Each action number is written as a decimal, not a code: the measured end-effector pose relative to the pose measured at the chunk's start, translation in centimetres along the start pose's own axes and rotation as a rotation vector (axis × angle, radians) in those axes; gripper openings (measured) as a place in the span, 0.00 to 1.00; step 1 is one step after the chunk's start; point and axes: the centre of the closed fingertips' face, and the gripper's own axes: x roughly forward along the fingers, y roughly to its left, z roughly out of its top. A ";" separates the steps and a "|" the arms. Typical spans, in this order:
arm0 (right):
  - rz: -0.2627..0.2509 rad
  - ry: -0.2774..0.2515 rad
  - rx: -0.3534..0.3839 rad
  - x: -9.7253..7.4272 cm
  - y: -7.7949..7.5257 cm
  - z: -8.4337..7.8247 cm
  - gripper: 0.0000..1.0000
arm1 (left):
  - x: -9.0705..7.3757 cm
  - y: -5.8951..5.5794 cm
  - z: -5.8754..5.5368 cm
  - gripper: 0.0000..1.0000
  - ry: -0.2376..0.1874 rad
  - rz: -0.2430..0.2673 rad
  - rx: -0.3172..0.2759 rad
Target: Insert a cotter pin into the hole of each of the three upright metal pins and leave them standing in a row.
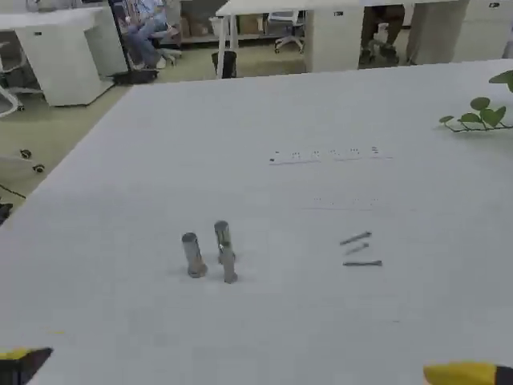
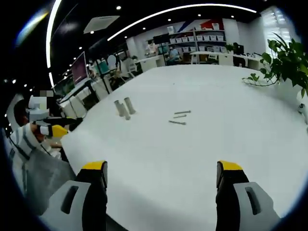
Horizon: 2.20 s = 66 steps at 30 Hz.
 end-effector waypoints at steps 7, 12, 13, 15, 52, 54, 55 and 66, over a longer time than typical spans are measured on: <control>-0.017 -0.005 0.008 -1.3 -0.1 1.1 0.98 | -0.5 -0.2 0.9 0.99 0.005 -0.004 0.045; -0.038 -0.014 0.015 -1.2 -0.5 1.8 0.98 | -0.6 0.4 1.1 0.99 0.007 -0.004 0.046; -0.038 -0.015 0.023 -1.1 -0.5 1.9 0.98 | -0.6 0.5 1.1 0.99 0.016 0.000 0.049; -0.029 -0.017 0.024 -0.9 -0.2 2.1 0.98 | -0.7 0.7 1.0 0.99 0.032 0.007 0.064; -0.139 -0.062 0.077 -2.0 -2.4 1.8 0.99 | 0.4 2.4 0.3 0.99 0.043 -0.014 0.038; -0.135 -0.068 0.075 -2.0 -2.3 1.9 0.98 | 0.3 2.7 0.2 0.99 0.045 -0.009 0.039; -0.134 -0.069 0.074 -2.0 -2.2 1.9 0.98 | 0.3 2.8 0.2 0.99 0.045 -0.006 0.041; -0.122 -0.060 0.075 -1.3 -2.0 1.8 0.98 | 0.0 3.4 0.9 0.99 0.050 0.006 0.059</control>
